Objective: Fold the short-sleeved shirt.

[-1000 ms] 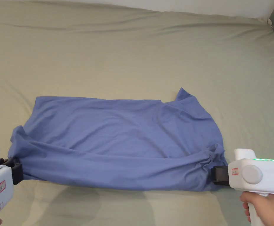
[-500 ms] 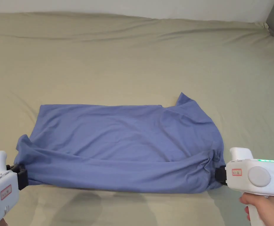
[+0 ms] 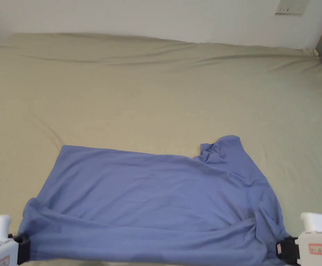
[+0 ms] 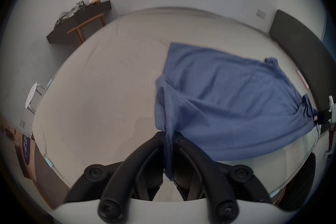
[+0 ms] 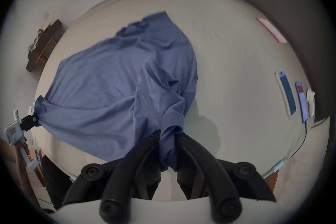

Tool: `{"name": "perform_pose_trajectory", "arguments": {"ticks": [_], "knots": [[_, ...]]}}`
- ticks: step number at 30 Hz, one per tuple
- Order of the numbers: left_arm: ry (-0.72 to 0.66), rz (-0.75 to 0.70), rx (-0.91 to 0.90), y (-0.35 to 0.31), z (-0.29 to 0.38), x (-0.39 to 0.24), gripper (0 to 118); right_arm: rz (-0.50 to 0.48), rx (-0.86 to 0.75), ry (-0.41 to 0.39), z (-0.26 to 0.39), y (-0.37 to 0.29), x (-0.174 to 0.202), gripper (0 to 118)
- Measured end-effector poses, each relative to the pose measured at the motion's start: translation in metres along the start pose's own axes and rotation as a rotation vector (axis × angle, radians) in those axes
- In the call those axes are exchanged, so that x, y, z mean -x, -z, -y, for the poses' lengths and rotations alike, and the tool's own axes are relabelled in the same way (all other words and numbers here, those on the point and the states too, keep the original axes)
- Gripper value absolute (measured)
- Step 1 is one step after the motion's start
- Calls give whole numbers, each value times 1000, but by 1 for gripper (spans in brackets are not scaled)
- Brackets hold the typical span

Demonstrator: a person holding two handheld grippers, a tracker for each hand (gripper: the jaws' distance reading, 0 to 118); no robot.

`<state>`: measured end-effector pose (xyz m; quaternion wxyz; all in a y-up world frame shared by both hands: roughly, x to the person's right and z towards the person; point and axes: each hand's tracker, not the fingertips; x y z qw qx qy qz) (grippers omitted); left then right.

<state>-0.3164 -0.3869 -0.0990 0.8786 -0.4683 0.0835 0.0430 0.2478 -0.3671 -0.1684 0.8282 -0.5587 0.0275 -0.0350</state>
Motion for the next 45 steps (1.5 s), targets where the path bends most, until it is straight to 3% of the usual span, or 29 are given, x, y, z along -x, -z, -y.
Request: {"name": "perform_pose_trajectory", "arguments": {"ticks": [6, 8, 9, 10, 12, 13, 14, 17, 21, 26, 28, 29, 32, 34, 35, 37, 41, 45], "knots": [[14, -7, 100, 39, 32, 5, 6, 13, 79, 41, 23, 56, -21, 13], [73, -33, 92, 46, 37, -3, 8, 6, 59, 24, 21, 53, -20, 13], [123, -61, 75, 45, 36, -9, 12, 6, 46, 24, 21, 42, -12, 19], [162, -79, 61, 42, 31, -13, 24, 15, 38, 30, 17, 35, -12, 31], [189, -82, 8, 32, 24, -14, 74, 102, -30, 16, 8, 21, -14, 83], [175, -32, -61, 23, 17, -12, 94, 138, -76, 2, 2, 12, -19, 102], [153, -9, -119, 12, 10, -12, 105, 161, -135, -12, -4, 1, -18, 111], [75, 36, -308, -37, -21, -15, 106, 172, -336, -90, -24, -47, -4, 110], [-39, 18, -591, -104, -63, -30, 105, 202, -623, -241, -39, -113, 47, 110], [44, -16, -784, -161, -94, -66, 102, 197, -885, -316, -42, -164, 107, 110], [104, -40, -820, -165, -100, -79, 88, 164, -933, -346, -40, -174, 128, 104], [129, -52, -833, -167, -102, -86, 71, 157, -952, -356, -41, -175, 134, 90], [185, -64, -844, -164, -105, -105, 26, 131, -956, -372, -40, -172, 154, 26], [206, -48, -835, -157, -107, -114, 9, 105, -947, -378, -43, -162, 160, 3], [217, -37, -826, -152, -108, -117, 3, 106, -941, -384, -43, -158, 163, 0], [243, -14, -785, -138, -111, -124, 0, 98, -917, -406, -45, -146, 167, 0], [268, -8, -714, -104, -118, -132, 0, 104, -877, -424, -49, -128, 176, 0], [226, 72, -522, -46, -129, -122, 0, 108, -838, -398, -60, -105, 162, 0]]}}
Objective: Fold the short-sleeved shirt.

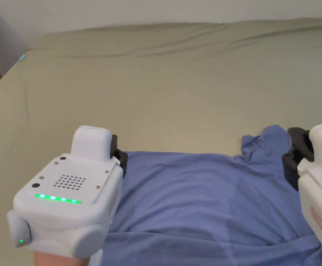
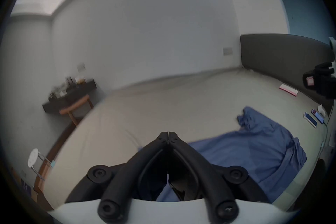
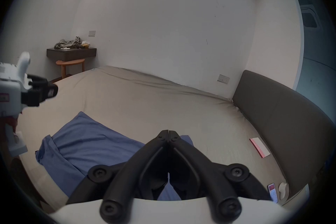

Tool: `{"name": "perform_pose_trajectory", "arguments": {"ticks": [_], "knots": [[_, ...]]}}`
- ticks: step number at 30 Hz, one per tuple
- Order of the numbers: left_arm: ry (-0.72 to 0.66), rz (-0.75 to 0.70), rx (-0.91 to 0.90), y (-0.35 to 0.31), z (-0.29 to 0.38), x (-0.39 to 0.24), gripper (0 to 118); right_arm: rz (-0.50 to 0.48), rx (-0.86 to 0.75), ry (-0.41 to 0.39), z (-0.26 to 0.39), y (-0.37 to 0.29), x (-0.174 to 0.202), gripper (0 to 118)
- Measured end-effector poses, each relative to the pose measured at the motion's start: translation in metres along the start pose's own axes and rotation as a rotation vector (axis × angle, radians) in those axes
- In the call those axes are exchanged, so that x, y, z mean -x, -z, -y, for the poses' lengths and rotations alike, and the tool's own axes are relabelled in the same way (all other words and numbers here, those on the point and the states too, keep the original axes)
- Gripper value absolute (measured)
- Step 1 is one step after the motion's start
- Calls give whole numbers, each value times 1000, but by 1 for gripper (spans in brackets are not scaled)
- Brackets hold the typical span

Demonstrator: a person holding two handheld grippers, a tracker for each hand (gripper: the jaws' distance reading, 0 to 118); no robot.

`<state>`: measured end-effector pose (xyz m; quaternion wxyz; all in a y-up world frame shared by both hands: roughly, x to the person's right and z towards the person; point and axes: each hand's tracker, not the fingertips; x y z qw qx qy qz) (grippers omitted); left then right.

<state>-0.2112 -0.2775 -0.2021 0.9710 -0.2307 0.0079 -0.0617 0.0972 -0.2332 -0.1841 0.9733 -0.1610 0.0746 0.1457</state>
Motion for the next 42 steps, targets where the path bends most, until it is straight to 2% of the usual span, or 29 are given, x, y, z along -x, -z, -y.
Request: {"name": "perform_pose_trajectory", "arguments": {"ticks": [2, 4, 5, 6, 8, 9, 11, 12, 19, 20, 21, 22, 24, 25, 26, 28, 35, 40, 42], "knots": [[-17, 23, 131, 38, 13, 15, 0, 5, 28, 19, 7, 10, -7, 0], [-30, -16, 211, 77, 23, 37, 1, 16, 58, 28, 17, 20, -18, 0], [-38, -34, 233, 94, 27, 47, 12, 24, 74, 27, 21, 25, -22, 0], [-51, -42, 267, 115, 31, 60, 35, 31, 93, 25, 26, 30, -27, 0], [-95, -74, 347, 154, 37, 82, 100, 44, 120, 25, 37, 40, -37, 0], [-117, -109, 400, 175, 42, 93, 100, 48, 135, 28, 41, 46, -42, 0], [-155, -144, 410, 204, 49, 108, 115, 56, 157, 41, 49, 54, -50, 0], [-147, -145, 397, 218, 51, 116, 117, 63, 168, 44, 50, 57, -51, 0], [-136, -192, 494, 273, 64, 125, 116, 75, 249, -24, 68, 78, -56, 0], [-135, -198, 539, 274, 68, 122, 109, 72, 257, -18, 70, 78, -57, 0], [-143, -168, 572, 273, 73, 120, 96, 69, 268, -4, 71, 80, -59, 0], [-240, -90, 483, 265, 72, 117, 83, 70, 273, 7, 71, 81, -60, 0], [-211, -133, 486, 261, 70, 115, 59, 77, 281, 15, 71, 83, -61, 0], [-199, -70, 470, 259, 68, 109, 35, 78, 285, 20, 71, 85, -62, 0], [-174, -60, 464, 258, 65, 102, 1, 77, 287, 23, 70, 88, -64, 0], [-56, -118, 483, 253, 59, 92, 1, 73, 289, 35, 66, 90, -66, 0], [-38, -86, 314, 195, 26, 85, 1, 78, 284, 89, 48, 99, -95, 0], [5, -60, 181, 137, 0, 78, 1, 6, 397, 220, 50, 135, -126, 0], [17, -59, 168, 119, -5, 75, 1, -7, 466, 224, 59, 158, -133, 0]]}}
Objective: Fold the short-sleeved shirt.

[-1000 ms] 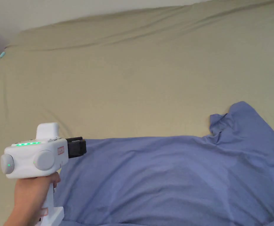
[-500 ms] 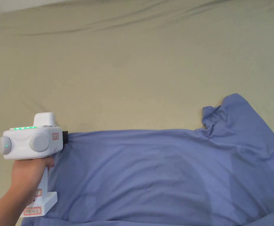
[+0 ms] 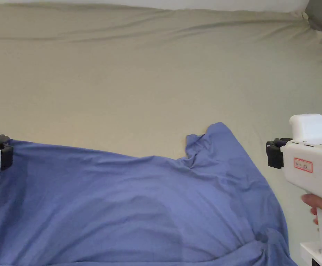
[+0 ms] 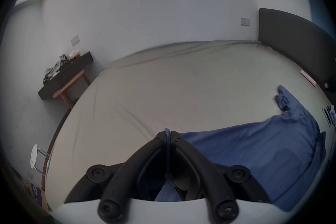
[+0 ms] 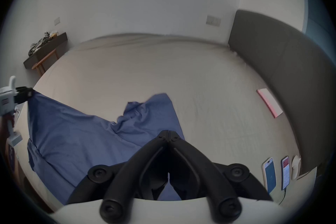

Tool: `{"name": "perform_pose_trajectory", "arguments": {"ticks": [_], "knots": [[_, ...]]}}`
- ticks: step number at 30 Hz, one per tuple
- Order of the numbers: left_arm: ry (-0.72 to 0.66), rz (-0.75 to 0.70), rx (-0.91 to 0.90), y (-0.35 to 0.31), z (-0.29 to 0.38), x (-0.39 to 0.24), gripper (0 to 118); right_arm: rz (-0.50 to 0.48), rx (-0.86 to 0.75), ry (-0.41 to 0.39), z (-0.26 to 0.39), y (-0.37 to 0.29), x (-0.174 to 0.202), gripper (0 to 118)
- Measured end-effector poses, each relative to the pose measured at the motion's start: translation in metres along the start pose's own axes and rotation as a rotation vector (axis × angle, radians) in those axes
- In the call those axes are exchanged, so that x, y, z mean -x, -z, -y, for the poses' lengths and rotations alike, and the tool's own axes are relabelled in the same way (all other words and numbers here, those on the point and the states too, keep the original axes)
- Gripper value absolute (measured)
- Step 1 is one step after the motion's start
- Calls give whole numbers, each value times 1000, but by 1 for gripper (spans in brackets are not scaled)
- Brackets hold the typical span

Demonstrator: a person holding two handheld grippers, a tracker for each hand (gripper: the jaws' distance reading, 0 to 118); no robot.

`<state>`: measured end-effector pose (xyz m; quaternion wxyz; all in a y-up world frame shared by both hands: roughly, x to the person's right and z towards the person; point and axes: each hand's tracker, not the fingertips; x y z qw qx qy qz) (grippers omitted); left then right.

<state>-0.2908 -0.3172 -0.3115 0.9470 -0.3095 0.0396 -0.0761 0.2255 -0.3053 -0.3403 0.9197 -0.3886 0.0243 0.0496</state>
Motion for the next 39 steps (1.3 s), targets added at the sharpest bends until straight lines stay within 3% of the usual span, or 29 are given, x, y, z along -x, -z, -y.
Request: {"name": "perform_pose_trajectory", "arguments": {"ticks": [1, 2, 3, 5, 6, 11, 14, 15, 16, 17, 19, 21, 25, 27, 34, 39], "knots": [[10, 2, -16, -6, 0, -1, 1, 0, 63, -12, -1, 16, -2, 0], [19, 0, -19, -12, 1, -2, 1, 13, 107, -21, -1, 31, -4, 16], [31, -1, -23, -18, 2, -2, 1, 26, 137, -24, 1, 48, -6, 37], [30, -3, -28, -27, 6, -3, 1, 35, 235, -40, 8, 83, -11, 98], [26, 6, -25, -32, 9, -2, 1, 64, 268, -40, 13, 99, -12, 107], [35, -1, -3, -40, 26, -4, 1, 102, 399, 23, 31, 153, -24, 107], [43, -12, 16, -39, 37, -4, 1, 90, 397, 59, 36, 155, -25, 105], [41, -20, 20, -39, 40, -4, 1, 84, 402, 69, 34, 151, -23, 95], [36, -23, 24, -40, 43, -4, 1, 11, 381, 82, 32, 145, -20, 76], [30, -23, 28, -41, 45, -5, 1, -27, 373, 67, 30, 141, -15, 51], [24, -25, 42, -41, 51, -7, 1, -36, 352, -36, 27, 132, -1, 5], [19, -24, 60, -41, 56, -5, 1, 25, 342, -129, 27, 129, 11, 5], [-5, -33, 60, -54, 55, 5, 1, -10, 287, -28, 16, 102, 0, 5], [-1, -49, 41, -64, 48, 12, 1, -20, 259, -15, 8, 77, -10, 5], [-26, -55, 15, -106, 33, 27, 1, -83, 189, -9, -6, -21, -28, 5], [-2, -45, 54, -131, 51, 31, 1, -86, 193, -90, 14, -73, -28, 5]]}}
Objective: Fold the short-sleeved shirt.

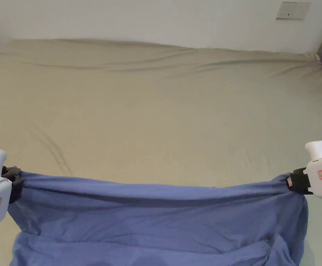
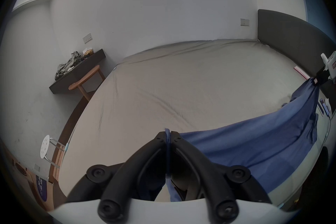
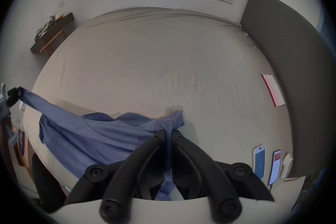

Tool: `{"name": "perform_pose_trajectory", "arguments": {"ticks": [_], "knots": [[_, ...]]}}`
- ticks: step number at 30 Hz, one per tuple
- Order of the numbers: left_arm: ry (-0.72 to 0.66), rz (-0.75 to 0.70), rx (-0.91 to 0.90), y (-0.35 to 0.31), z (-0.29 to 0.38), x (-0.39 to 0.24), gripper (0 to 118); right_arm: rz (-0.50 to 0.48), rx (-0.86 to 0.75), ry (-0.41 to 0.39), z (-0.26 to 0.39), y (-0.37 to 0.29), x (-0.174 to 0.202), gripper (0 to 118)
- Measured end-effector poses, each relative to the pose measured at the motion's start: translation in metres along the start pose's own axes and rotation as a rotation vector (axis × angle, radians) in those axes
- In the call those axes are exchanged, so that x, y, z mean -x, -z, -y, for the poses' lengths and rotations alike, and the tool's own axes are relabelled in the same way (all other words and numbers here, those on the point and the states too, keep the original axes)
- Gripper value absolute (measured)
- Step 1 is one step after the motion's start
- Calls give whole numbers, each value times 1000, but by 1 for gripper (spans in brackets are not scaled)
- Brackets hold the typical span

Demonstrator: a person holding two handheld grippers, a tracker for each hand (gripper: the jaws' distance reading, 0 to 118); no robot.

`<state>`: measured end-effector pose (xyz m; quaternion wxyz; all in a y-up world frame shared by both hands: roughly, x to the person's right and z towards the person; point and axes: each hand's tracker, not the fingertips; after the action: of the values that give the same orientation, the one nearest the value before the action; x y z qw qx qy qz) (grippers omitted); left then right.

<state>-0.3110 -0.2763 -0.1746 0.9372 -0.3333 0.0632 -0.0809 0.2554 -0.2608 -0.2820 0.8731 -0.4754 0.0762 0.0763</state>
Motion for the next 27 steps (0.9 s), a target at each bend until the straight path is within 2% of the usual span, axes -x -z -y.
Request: {"name": "perform_pose_trajectory", "arguments": {"ticks": [13, 19, 27], "knots": [[70, 49, 249, -16, 104, -11, 1, -43, 210, -95, 115, -18, 16, 5], [145, 68, 413, 13, 148, -17, 1, -79, 355, -106, 154, 18, 23, 5], [155, 76, 489, 47, 167, -23, 1, -72, 444, -83, 175, 75, 23, 5]]}}
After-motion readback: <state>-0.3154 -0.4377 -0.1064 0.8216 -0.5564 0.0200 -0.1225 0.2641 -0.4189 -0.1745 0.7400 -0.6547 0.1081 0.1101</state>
